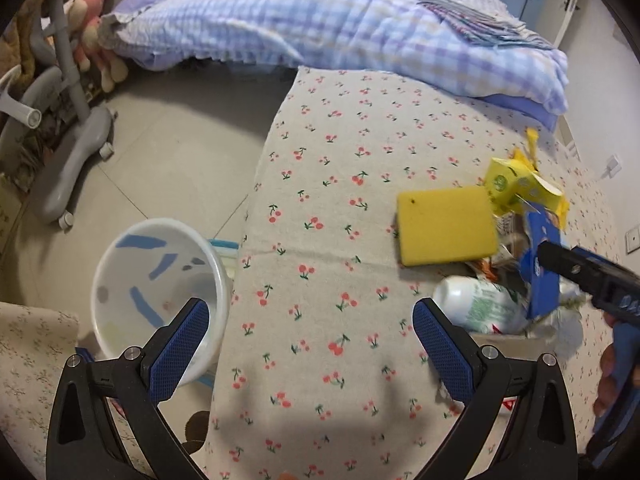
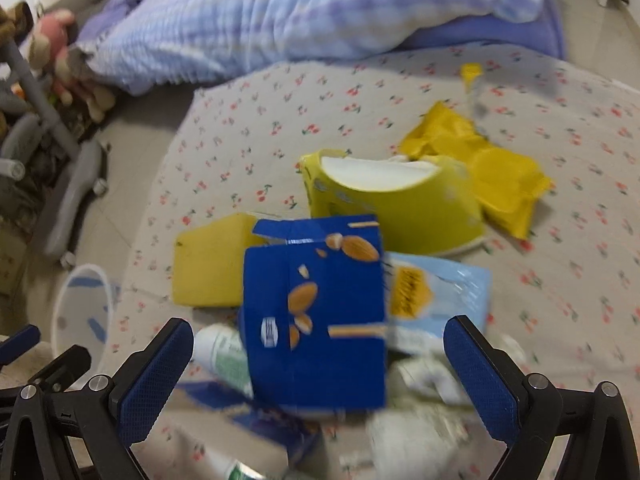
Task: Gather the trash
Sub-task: 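Grasp the blue almond box with the right tool while the left tool grasps the yellow sponge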
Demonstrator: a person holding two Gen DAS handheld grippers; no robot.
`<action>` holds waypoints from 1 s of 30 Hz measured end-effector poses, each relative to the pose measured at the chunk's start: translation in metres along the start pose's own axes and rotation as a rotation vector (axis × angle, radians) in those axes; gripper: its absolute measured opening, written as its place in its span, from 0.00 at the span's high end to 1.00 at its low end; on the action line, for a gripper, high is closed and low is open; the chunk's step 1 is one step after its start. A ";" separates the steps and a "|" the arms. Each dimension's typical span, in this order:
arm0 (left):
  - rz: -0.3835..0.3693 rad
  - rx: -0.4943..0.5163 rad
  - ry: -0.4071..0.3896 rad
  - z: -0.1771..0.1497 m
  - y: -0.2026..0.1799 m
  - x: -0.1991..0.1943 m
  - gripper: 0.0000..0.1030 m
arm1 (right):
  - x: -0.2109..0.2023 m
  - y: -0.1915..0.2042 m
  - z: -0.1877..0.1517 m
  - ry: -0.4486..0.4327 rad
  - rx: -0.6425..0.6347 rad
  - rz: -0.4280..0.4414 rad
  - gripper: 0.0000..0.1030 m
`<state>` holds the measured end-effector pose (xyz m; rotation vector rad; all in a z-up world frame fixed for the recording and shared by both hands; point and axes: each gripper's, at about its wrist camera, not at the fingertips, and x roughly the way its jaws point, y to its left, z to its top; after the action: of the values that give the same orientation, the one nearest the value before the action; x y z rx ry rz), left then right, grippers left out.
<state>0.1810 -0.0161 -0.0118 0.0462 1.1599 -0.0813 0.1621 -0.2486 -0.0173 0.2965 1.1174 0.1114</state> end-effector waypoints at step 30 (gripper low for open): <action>-0.208 -0.048 0.119 0.046 -0.102 0.084 0.03 | -0.055 -0.098 -0.010 -0.072 0.184 -0.058 0.30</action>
<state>0.2471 -0.1242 -0.0700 -0.1134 1.2826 -0.2373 0.1233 -0.3532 -0.0016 0.4286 1.0658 -0.0531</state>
